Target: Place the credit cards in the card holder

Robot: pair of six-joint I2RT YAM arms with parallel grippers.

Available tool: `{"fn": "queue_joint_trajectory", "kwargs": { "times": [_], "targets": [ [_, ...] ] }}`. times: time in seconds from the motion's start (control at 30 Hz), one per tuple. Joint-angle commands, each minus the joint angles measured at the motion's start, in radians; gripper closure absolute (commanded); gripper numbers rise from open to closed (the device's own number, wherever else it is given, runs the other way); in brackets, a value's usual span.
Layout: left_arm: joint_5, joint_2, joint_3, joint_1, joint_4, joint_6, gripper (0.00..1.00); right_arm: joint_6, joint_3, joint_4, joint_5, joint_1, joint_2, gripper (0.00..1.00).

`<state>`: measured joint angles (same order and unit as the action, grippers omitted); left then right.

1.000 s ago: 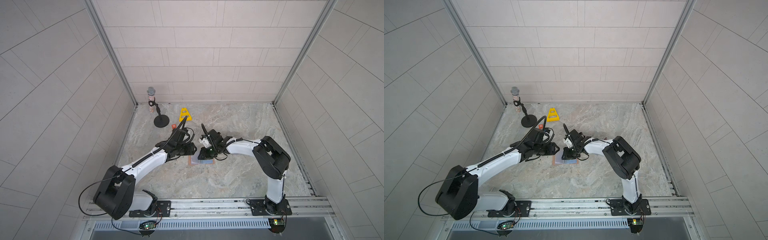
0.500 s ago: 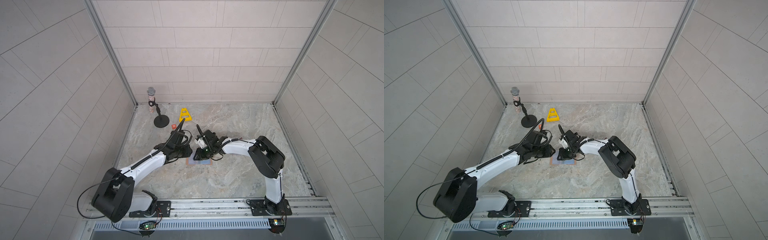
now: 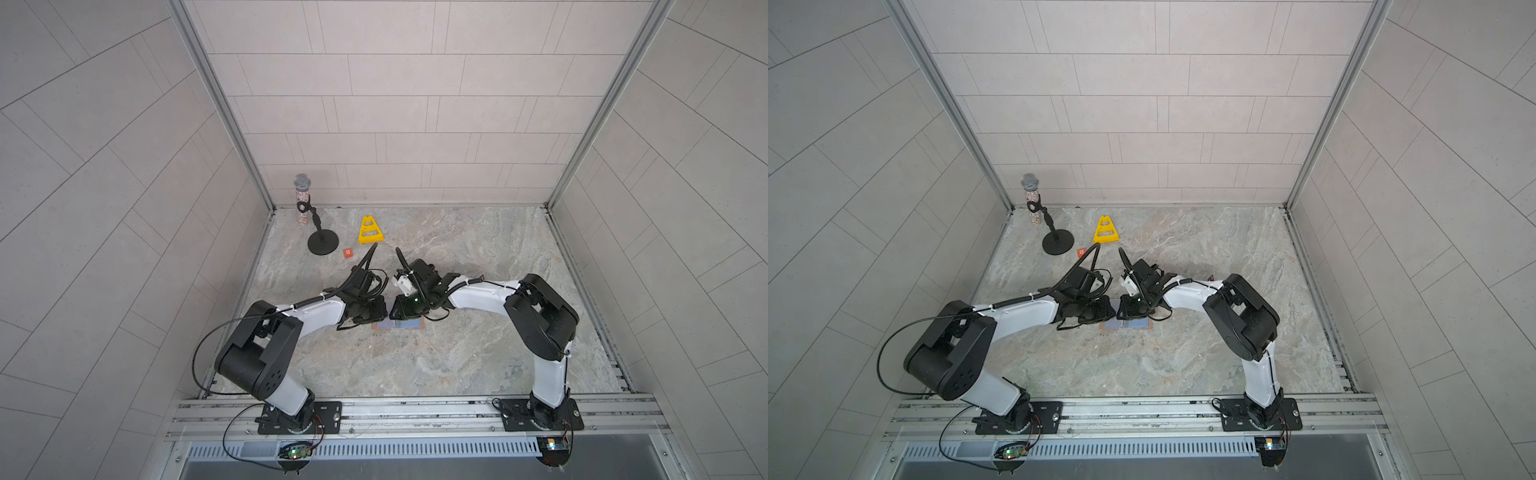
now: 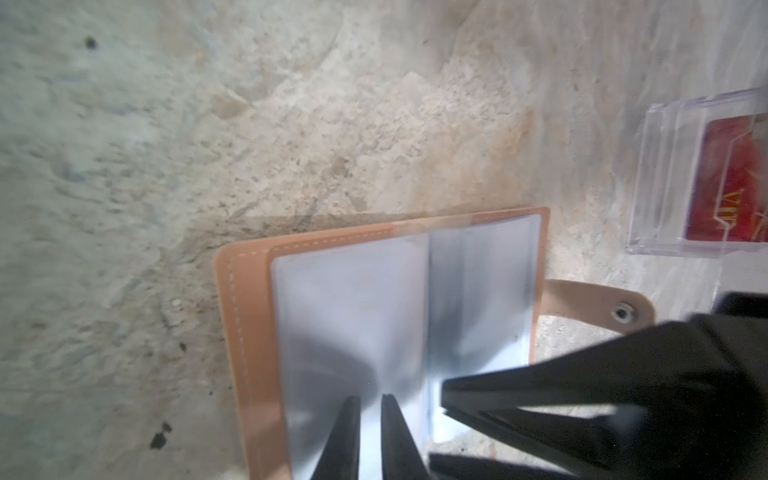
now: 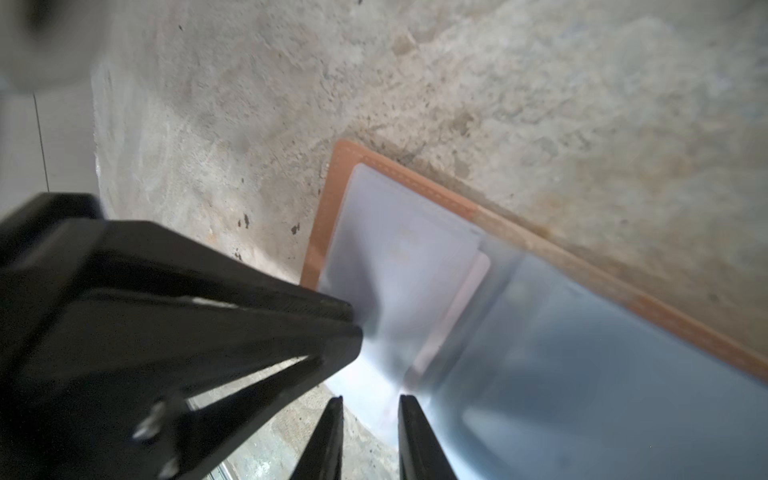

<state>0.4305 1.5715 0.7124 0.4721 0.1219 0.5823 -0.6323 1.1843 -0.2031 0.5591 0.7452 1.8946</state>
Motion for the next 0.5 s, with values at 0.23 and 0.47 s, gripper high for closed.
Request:
{"fn": "queue_joint_trajectory", "kwargs": {
  "times": [0.23,0.47],
  "targets": [
    [0.031,-0.01,0.036,-0.004,0.057,-0.036,0.79,0.139,-0.01,-0.256,-0.196,-0.122,-0.272,0.68],
    [0.096,-0.003,0.187,0.014,0.116,-0.034,0.73,0.266,-0.044,-0.406,-0.234,-0.356,-0.413,0.68]
  ]
}}
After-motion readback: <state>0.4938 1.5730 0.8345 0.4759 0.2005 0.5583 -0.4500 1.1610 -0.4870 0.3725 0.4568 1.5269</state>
